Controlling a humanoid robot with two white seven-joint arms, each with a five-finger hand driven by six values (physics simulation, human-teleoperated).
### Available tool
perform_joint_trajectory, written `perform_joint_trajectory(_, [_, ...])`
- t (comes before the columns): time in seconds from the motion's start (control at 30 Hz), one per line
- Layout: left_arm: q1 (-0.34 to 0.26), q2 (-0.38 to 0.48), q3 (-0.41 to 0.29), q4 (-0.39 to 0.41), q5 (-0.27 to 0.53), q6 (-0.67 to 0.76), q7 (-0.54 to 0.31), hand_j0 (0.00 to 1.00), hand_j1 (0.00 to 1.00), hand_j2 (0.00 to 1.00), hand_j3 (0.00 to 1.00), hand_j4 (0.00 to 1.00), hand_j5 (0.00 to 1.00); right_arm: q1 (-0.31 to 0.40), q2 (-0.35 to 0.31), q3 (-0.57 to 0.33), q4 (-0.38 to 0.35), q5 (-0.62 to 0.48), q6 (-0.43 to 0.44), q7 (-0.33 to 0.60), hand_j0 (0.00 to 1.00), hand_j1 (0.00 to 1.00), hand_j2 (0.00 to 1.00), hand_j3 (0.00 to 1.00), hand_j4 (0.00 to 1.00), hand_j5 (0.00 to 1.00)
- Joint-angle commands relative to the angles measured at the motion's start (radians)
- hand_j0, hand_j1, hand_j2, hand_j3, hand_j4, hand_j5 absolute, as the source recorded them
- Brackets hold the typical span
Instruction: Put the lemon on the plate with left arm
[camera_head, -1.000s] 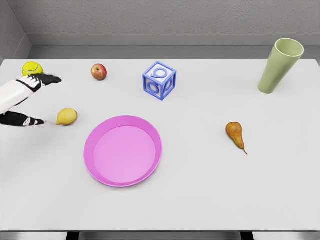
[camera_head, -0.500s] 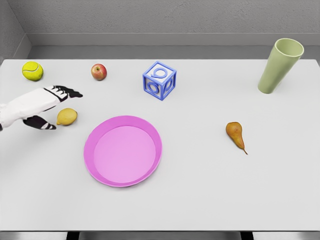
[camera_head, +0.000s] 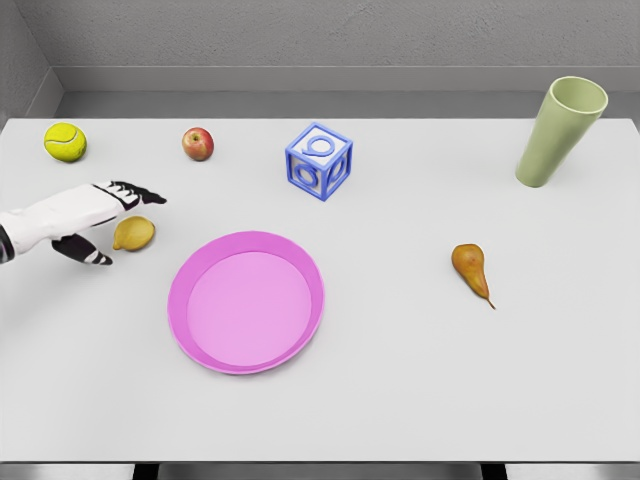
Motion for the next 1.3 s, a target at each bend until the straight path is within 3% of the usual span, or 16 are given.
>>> perform_joint_trajectory(0.0, [0.0, -0.004, -0.017, 0.022, 0.007, 0.002, 0.0, 1.0, 1.0, 1.0, 1.0, 1.0, 1.0, 0.0, 0.0, 0.0, 0.0, -0.002, 0.0, 0.0, 1.0, 1.0, 1.0, 1.0, 1.0, 1.0])
perform_joint_trajectory(0.23, [-0.015, -0.018, -0.063, 0.02, 0.002, 0.002, -0.001, 1.0, 1.0, 1.0, 1.0, 1.0, 1.0, 0.0, 0.0, 0.0, 0.0, 0.0, 0.0, 0.0, 1.0, 1.0, 1.0, 1.0, 1.0, 1.0])
perform_joint_trajectory(0.37, [-0.021, -0.016, -0.068, 0.02, -0.01, 0.002, -0.001, 0.86, 0.86, 0.86, 0.86, 0.86, 0.86, 0.0, 0.0, 0.0, 0.0, 0.0, 0.0, 0.0, 1.0, 1.0, 1.0, 1.0, 1.0, 1.0])
perform_joint_trajectory(0.83, [-0.028, -0.003, -0.062, 0.034, -0.002, 0.002, 0.0, 0.86, 0.86, 0.86, 0.86, 0.86, 0.86, 0.0, 0.0, 0.0, 0.0, 0.0, 0.0, 0.0, 1.0, 1.0, 1.0, 1.0, 1.0, 1.0])
perform_joint_trajectory(1.27, [-0.026, 0.02, -0.068, 0.033, -0.01, 0.002, -0.001, 0.68, 0.68, 0.68, 0.68, 0.68, 0.68, 0.0, 0.0, 0.0, 0.0, 0.0, 0.0, 0.0, 1.0, 1.0, 1.0, 1.0, 1.0, 1.0])
